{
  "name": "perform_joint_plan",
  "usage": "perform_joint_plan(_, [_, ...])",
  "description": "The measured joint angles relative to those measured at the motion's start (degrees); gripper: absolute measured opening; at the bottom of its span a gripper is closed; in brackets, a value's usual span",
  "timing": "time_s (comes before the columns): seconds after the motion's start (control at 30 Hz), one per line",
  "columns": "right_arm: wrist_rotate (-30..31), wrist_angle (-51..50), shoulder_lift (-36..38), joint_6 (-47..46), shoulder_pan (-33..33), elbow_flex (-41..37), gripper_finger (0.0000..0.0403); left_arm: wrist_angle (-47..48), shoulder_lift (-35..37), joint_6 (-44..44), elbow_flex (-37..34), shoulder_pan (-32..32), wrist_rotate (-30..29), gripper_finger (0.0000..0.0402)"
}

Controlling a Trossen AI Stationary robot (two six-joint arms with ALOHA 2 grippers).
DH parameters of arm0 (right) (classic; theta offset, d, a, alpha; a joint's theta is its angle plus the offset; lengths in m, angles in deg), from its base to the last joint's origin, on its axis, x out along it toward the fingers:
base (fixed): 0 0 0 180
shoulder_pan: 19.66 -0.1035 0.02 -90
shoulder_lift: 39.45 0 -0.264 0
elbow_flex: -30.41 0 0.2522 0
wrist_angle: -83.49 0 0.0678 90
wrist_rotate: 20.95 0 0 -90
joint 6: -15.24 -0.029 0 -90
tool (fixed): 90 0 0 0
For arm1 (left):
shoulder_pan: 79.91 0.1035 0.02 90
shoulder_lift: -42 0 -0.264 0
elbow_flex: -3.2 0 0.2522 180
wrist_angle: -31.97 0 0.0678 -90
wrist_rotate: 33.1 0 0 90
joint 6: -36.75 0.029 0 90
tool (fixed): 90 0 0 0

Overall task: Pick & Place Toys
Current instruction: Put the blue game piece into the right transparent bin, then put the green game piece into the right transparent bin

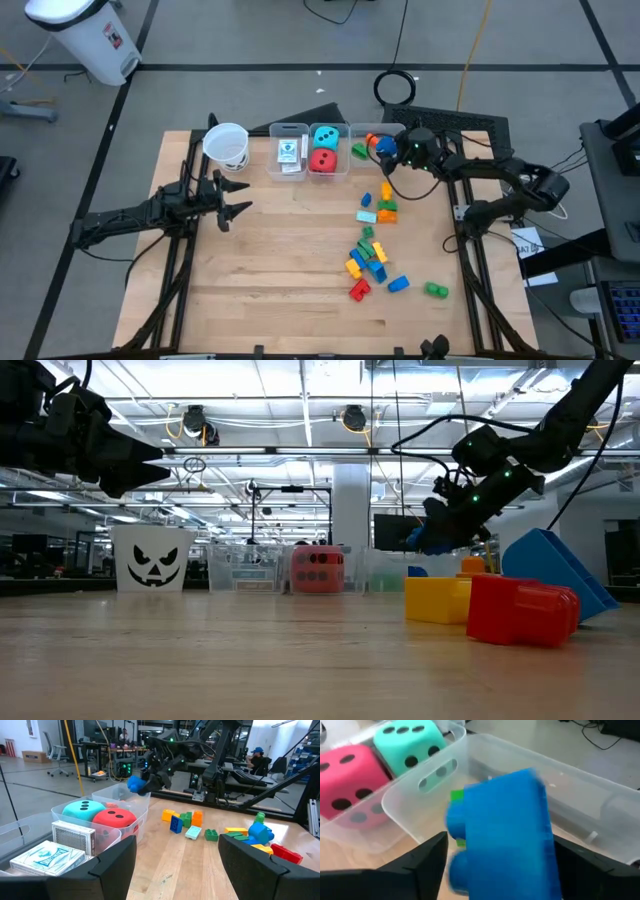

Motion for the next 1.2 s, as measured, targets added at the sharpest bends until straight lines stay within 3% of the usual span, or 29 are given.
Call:
perform_joint_plan(0.3, [-3.4, -2.3, 3.4, 2.0, -0.9, 0.0, 0.0340, 0.0, 0.0, 0.0, 0.0, 0.0, 0.0, 0.0287])
perform_joint_plan(0.47, [-5.4, -13.3, 11.9, 1.5, -7.7, 1.6, 0.0334, 0.0, 0.0, 0.0, 0.0, 0.0, 0.0, 0.0287])
perform_joint_plan(0.67, [5.5, -45.1, 19.1, 1.2, -25.9, 13.3, 0.0320, 0.0, 0.0, 0.0, 0.0, 0.0, 0.0, 0.0287])
perform_joint_plan(0.8, [6.1, -61.5, 19.8, -2.0, -41.0, 18.6, 0.0314, 0.0, 0.0, 0.0, 0.0, 0.0, 0.0, 0.0287])
perform_joint_plan(0.97, [6.0, -72.6, 19.1, -14.2, -58.9, 18.9, 0.0310, 0.0, 0.0, 0.0, 0.0, 0.0, 0.0, 0.0287])
perform_joint_plan(1.2, [6.0, -73.8, 14.8, -39.2, -76.3, 18.9, 0.0304, 0.0, 0.0, 0.0, 0.0, 0.0, 0.0, 0.0287])
